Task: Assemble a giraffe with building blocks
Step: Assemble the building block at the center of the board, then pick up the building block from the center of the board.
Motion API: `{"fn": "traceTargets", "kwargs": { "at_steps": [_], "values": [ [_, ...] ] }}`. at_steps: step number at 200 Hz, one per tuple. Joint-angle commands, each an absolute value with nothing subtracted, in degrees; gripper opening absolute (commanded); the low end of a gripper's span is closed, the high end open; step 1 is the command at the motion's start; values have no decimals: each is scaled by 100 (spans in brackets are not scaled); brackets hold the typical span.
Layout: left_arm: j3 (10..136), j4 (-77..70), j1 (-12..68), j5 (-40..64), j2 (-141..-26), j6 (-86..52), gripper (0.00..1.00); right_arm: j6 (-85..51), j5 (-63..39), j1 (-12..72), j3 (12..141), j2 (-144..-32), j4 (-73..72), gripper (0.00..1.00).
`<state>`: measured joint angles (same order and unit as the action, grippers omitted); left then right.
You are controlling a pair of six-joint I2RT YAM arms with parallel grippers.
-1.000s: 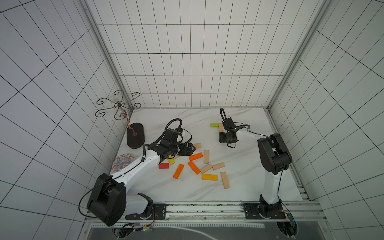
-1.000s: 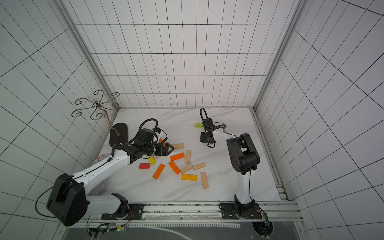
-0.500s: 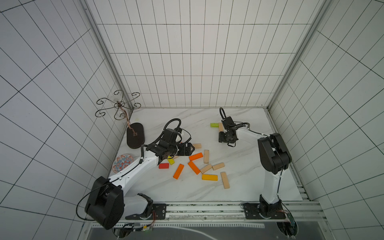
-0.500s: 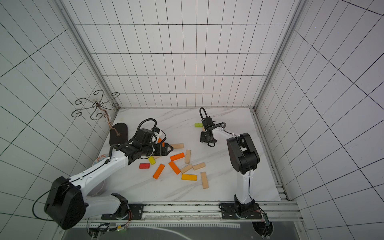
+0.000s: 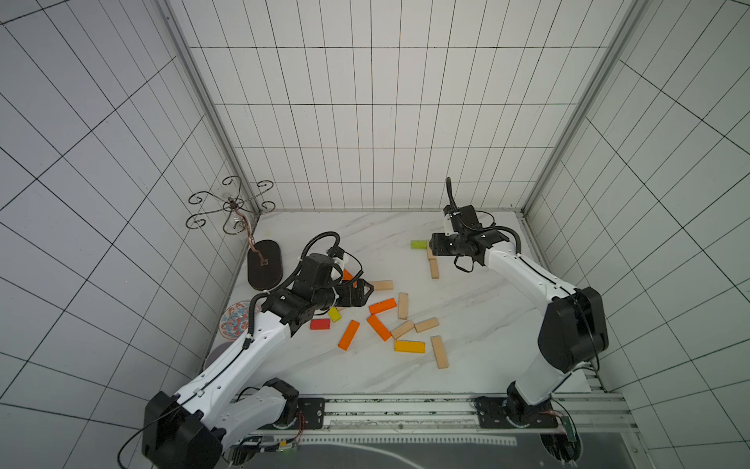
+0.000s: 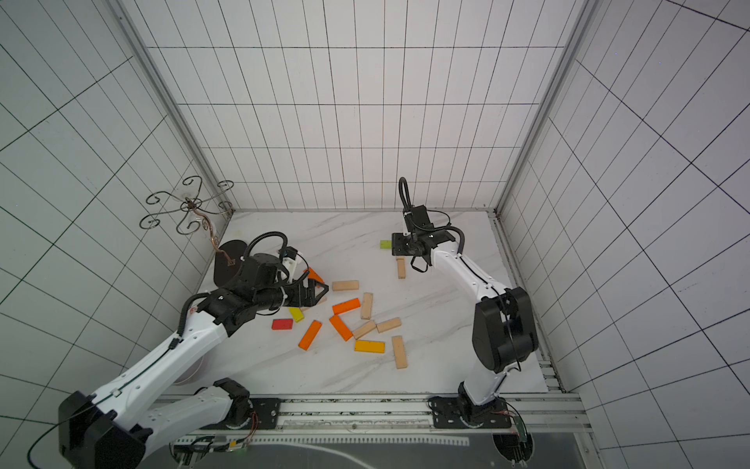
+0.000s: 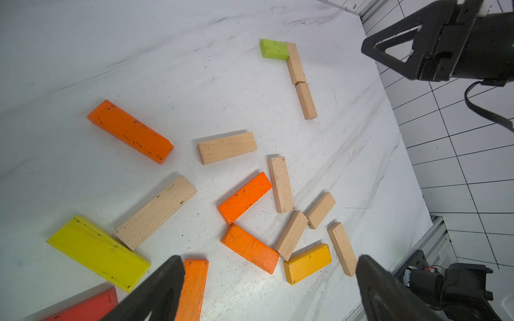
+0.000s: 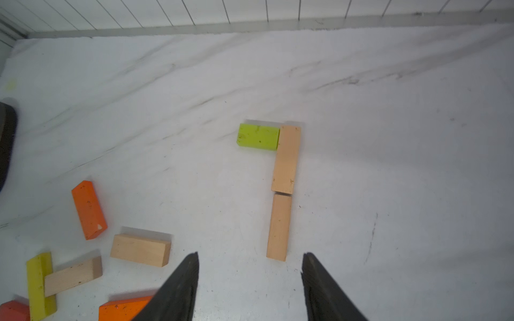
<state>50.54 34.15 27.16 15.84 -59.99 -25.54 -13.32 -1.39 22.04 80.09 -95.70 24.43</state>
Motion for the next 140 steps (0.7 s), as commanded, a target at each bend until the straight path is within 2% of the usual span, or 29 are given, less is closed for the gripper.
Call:
{"fn": "traceTargets", "kwargs": {
  "at_steps": [1, 33, 84, 140],
  "values": [
    [5158, 3618, 2689, 1448, -5773, -2695, 96, -521, -846, 2322, 7791, -9202, 1885, 58],
    [5122, 3759, 2698, 1414, -5560, -2775, 96, 577, -787, 2944, 7367, -9004, 1390, 59],
    [5081, 3949, 2707, 1337, -5303, -2863, 96, 1919, -1253, 3485, 7687, -9767, 1733, 58],
    [4951, 3990, 2707, 1427, -5121, -2983, 96, 2707, -1310, 3829, 8121, -10611, 2160, 58]
  ]
}}
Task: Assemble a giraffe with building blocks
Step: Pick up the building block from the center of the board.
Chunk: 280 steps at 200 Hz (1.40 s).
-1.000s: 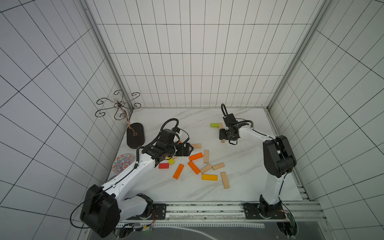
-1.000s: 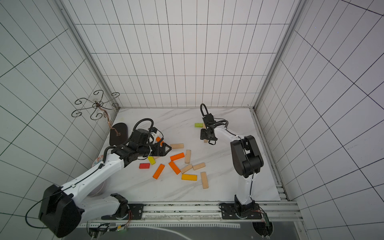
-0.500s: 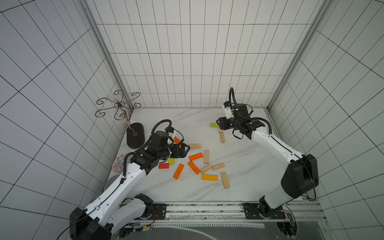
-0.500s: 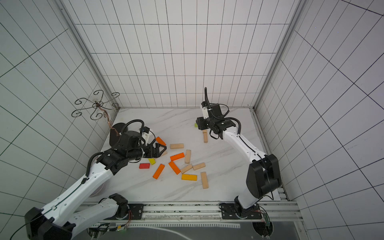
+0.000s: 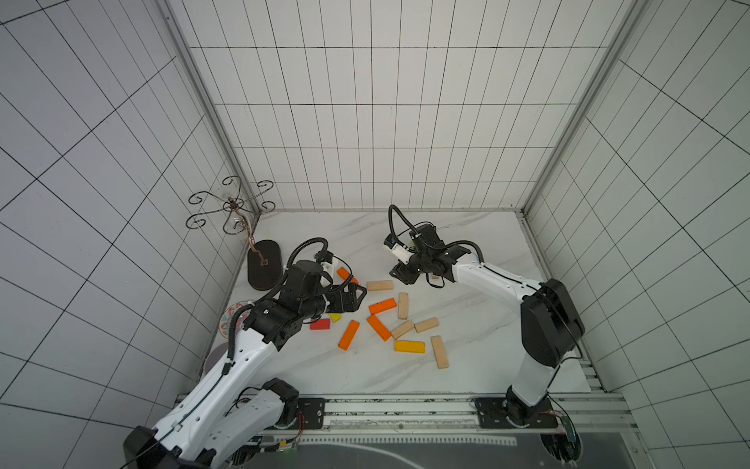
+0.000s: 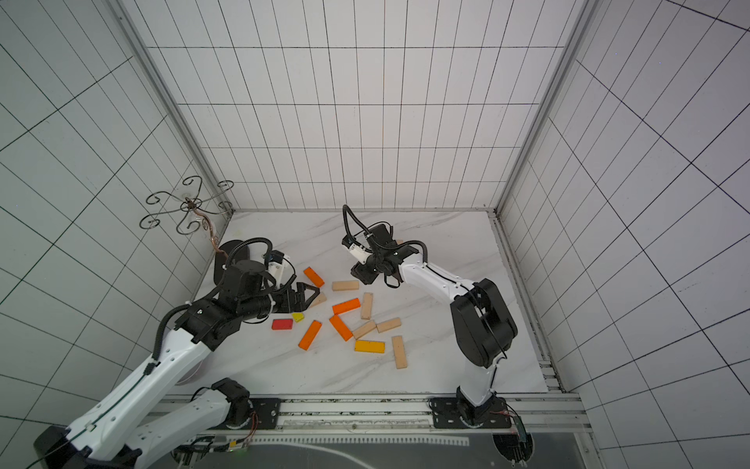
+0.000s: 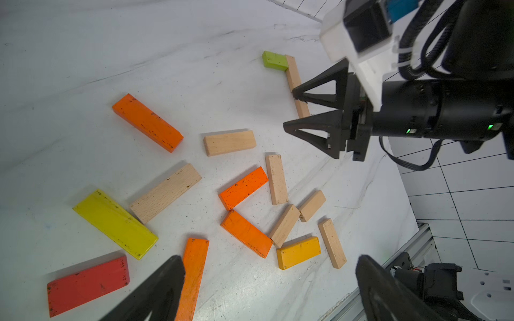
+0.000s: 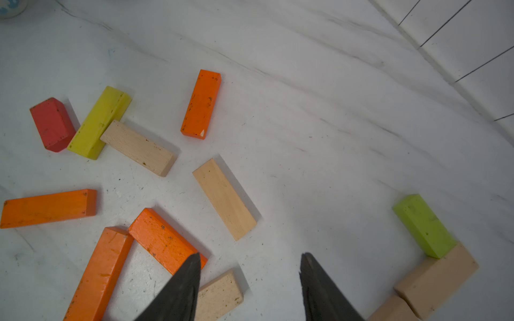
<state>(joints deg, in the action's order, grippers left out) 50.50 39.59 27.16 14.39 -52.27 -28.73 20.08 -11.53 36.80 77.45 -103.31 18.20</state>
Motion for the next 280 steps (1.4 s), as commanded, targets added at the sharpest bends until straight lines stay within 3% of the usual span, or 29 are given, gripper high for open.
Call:
{"fn": "traceTargets", "kwargs": {
  "at_steps": [1, 139, 210, 238, 280],
  "values": [
    [4945, 3986, 2707, 1425, -5118, -2986, 96, 2720, -1310, 3835, 8134, -10627, 2165, 58],
    [4626, 3759, 2706, 1622, -4872, -3021, 96, 3084, -1125, 3929, 9154, -12026, 2246, 66],
    [4690, 3762, 2698, 1541, -4971, -2992, 96, 3043, -1362, 3943, 9545, -12497, 2528, 65],
    [4735, 3761, 2698, 1538, -5020, -2972, 96, 2841, -1194, 3946, 9545, -12533, 2600, 58],
    [4742, 3762, 2698, 1525, -5054, -2953, 96, 2258, -869, 3929, 9245, -12087, 2445, 23]
  ]
}}
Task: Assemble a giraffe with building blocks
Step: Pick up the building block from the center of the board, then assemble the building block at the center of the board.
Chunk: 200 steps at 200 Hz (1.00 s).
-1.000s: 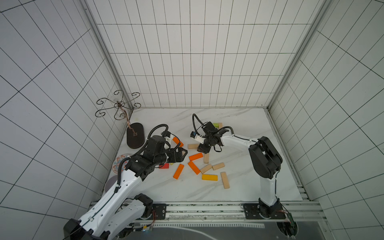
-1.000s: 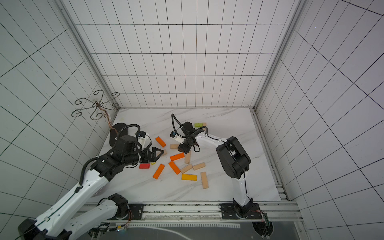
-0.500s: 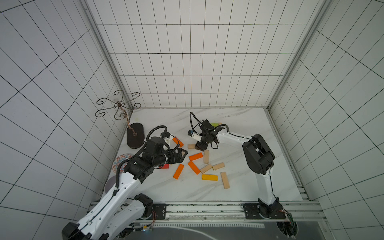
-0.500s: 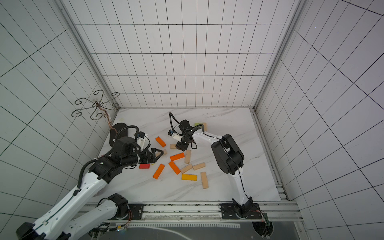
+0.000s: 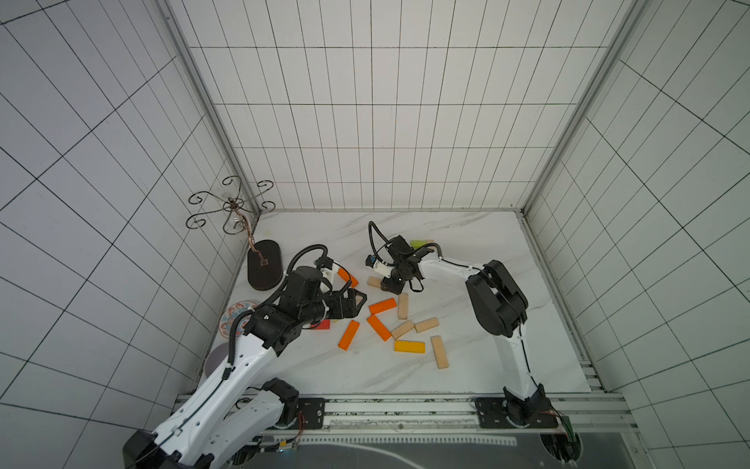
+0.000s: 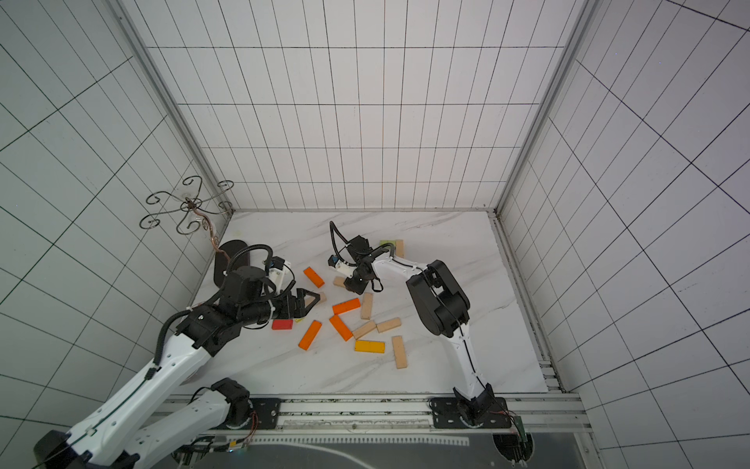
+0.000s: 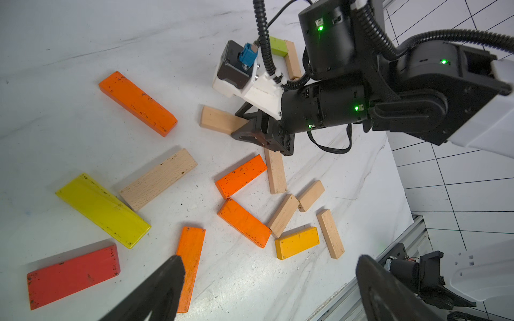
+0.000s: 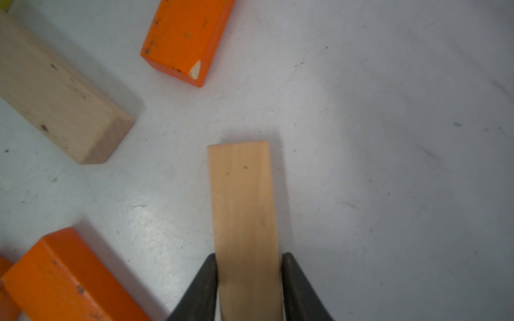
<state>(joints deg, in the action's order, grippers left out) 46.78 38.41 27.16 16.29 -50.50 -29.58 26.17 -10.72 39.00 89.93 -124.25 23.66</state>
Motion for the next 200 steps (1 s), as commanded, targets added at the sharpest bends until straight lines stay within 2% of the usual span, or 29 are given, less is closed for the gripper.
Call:
{"fn": "traceTargets", "kwargs": {
  "at_steps": [1, 33, 66, 106, 133, 162, 200],
  "values": [
    [4740, 3762, 2698, 1527, -5054, -2953, 96, 2258, -869, 3929, 9245, -12087, 2445, 23],
    [4763, 3719, 2698, 1546, -5101, -2944, 96, 1287, -383, 3895, 8710, -11179, 1851, 10],
    [4760, 3627, 2698, 1542, -5125, -2936, 96, -273, 739, 3801, 7769, -9876, 1426, 9],
    [4589, 3137, 2740, 1748, -5403, -3044, 96, -2260, 1414, 3655, 5811, -8082, 1105, 5],
    [4545, 2837, 2853, 1832, -5736, -3074, 96, -2966, 1681, 3647, 4851, -7295, 1221, 2],
    [4489, 2423, 3136, 1898, -6139, -3163, 96, -3325, 1667, 3639, 4196, -6996, 1217, 2],
    [4562, 2127, 3476, 2006, -6731, -3266, 96, -3489, 1389, 3630, 3751, -7290, 950, 2]
  ]
}}
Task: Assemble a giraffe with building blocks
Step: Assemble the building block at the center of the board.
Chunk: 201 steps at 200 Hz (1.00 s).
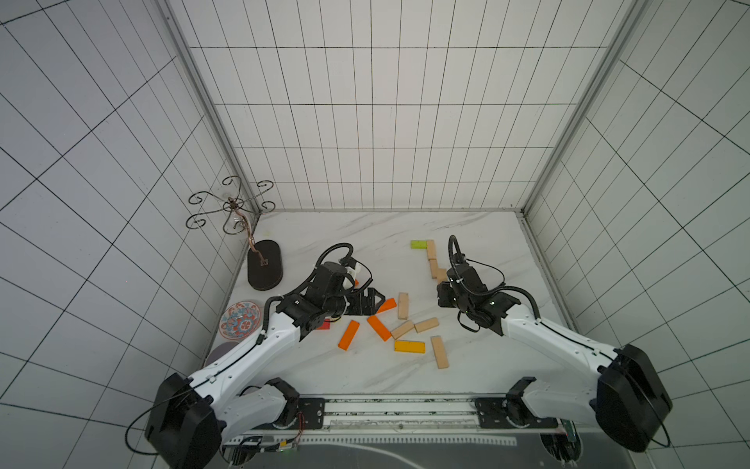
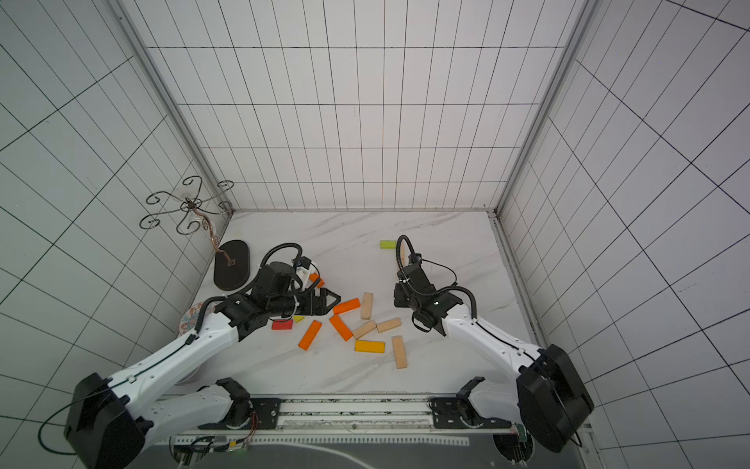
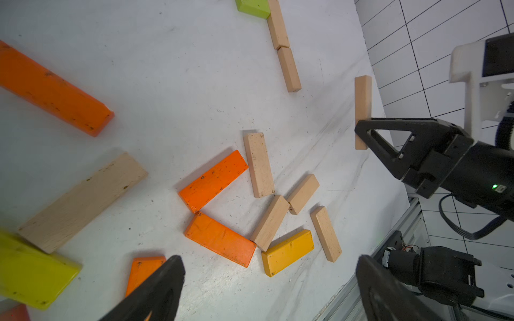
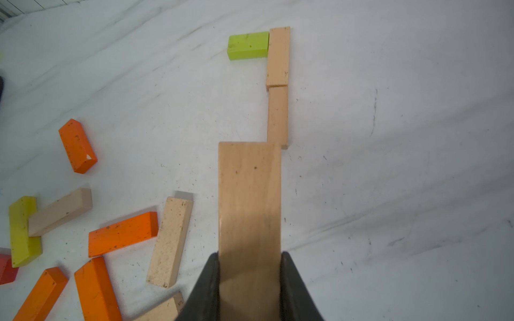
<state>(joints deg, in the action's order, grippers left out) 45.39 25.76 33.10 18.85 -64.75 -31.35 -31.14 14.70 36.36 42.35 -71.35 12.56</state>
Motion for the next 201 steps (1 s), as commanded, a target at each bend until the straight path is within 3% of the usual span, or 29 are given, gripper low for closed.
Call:
{"fn": "traceTargets", "kwargs": {
  "at_steps": [1, 169, 201],
  "values": [
    [4566, 2118, 3483, 2005, -6740, -3272, 96, -3485, 1380, 3630, 3743, -7297, 941, 2],
    [4467, 1696, 3306, 2259, -7321, -3078, 96, -2822, 1081, 3262, 3774, -8915, 178, 11],
    [4439, 1686, 3218, 2311, -7355, -3024, 96, -2856, 1081, 3202, 3819, -9061, 123, 17]
  ]
}}
